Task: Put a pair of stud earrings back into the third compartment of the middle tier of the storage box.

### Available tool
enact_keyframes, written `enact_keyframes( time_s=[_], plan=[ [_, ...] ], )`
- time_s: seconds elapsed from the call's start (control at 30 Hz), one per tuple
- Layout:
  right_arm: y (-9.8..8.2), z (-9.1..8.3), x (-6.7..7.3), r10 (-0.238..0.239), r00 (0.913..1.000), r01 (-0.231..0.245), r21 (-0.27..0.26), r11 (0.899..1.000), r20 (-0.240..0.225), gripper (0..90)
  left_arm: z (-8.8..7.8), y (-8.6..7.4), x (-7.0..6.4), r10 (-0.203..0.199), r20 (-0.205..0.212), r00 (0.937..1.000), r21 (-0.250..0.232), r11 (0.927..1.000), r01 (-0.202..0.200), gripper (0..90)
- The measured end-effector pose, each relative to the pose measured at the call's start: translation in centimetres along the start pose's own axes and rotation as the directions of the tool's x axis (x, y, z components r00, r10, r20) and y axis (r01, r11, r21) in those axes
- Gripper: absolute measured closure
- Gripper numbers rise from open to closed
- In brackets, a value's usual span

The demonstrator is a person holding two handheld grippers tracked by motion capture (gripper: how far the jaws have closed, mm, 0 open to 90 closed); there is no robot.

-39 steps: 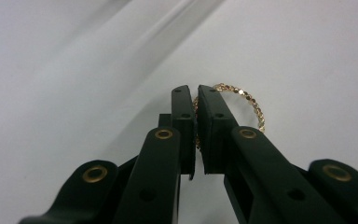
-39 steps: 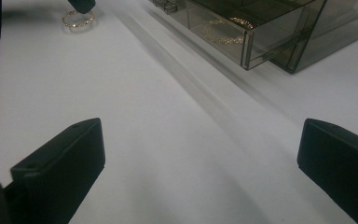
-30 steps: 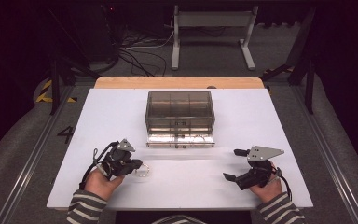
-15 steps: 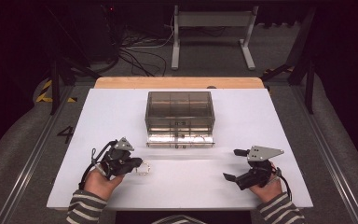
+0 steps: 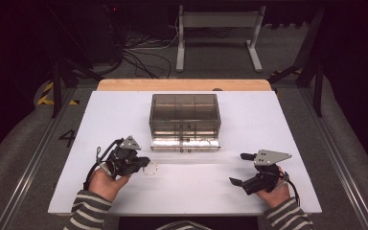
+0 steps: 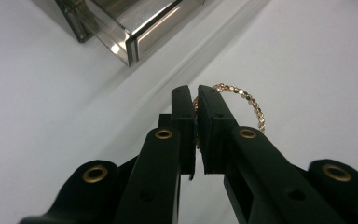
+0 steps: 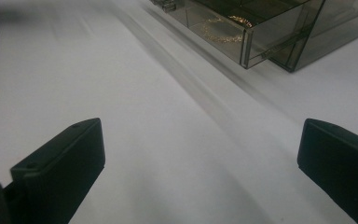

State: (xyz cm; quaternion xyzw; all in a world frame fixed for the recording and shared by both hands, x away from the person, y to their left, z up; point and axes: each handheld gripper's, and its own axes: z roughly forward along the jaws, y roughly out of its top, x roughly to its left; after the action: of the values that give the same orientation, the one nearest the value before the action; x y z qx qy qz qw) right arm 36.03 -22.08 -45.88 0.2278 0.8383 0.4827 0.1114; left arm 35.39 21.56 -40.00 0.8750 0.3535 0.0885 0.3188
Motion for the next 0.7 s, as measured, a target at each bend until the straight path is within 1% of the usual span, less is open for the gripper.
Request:
enact_keyframes(
  time_s=[0.03,0.07,0.13,0.17,0.27,0.3,0.37,0.4,0.47,0.5,0.63,0.7],
  plan=[
    [0.0,0.0,0.0,0.0,1.0,0.0,0.0,1.0,0.0,1.6,-0.1,0.2,0.0,0.01,-0.008,0.9999,-0.003,0.9999,-0.01,85.8],
    [0.0,0.0,0.0,0.0,1.0,0.0,0.0,1.0,0.0,1.6,-0.1,0.4,-0.1,0.005,0.002,1.0,-0.006,1.0,-0.005,85.8],
    [0.0,0.0,0.0,0.0,1.0,0.0,0.0,1.0,0.0,1.6,-0.2,0.7,-0.1,0.016,-0.001,0.9999,-0.008,0.9998,-0.016,85.8],
    [0.0,0.0,0.0,0.0,1.0,0.0,0.0,1.0,0.0,1.5,-0.2,0.9,-0.2,0.013,0.002,0.9999,-0.013,0.9998,-0.013,85.8],
    [0.0,0.0,0.0,0.0,1.0,0.0,0.0,1.0,0.0,1.5,-0.2,1.5,-0.4,0.022,0.007,0.9997,-0.021,0.9995,-0.022,85.8],
    [0.0,0.0,0.0,0.001,1.0,-0.001,0.0,1.0,-0.001,1.5,-0.2,1.7,-0.4,0.03,0.006,0.9995,-0.02,0.9993,-0.03,85.8],
    [0.0,0.0,0.0,0.001,1.0,-0.001,0.0,1.0,-0.001,1.5,-0.2,2.1,-0.5,0.03,0.014,0.9995,-0.027,0.9992,-0.03,85.8],
    [0.0,0.0,0.0,0.001,1.0,-0.001,0.0,1.0,-0.001,1.5,-0.2,2.3,-0.5,0.037,0.012,0.9993,-0.029,0.9989,-0.036,85.8],
    [0.0,0.0,0.0,0.001,1.0,-0.001,-0.001,1.0,-0.001,1.6,-0.1,2.8,-0.7,0.037,0.016,0.9992,-0.032,0.9988,-0.037,85.8],
    [0.0,0.0,0.0,0.001,1.0,-0.001,0.0,1.0,-0.001,1.5,-0.1,3.0,-0.7,0.053,0.009,0.9986,-0.033,0.9981,-0.052,85.8],
    [0.0,0.0,0.0,0.001,1.0,-0.001,0.0,1.0,-0.002,1.5,0.0,4.0,-0.9,0.067,0.016,0.9976,-0.039,0.997,-0.067,85.8],
    [0.0,0.0,0.0,0.0,1.0,0.0,0.0,1.0,-0.002,1.5,0.1,4.4,-1.0,0.076,0.006,0.9971,-0.034,0.9966,-0.076,85.8]
  ],
)
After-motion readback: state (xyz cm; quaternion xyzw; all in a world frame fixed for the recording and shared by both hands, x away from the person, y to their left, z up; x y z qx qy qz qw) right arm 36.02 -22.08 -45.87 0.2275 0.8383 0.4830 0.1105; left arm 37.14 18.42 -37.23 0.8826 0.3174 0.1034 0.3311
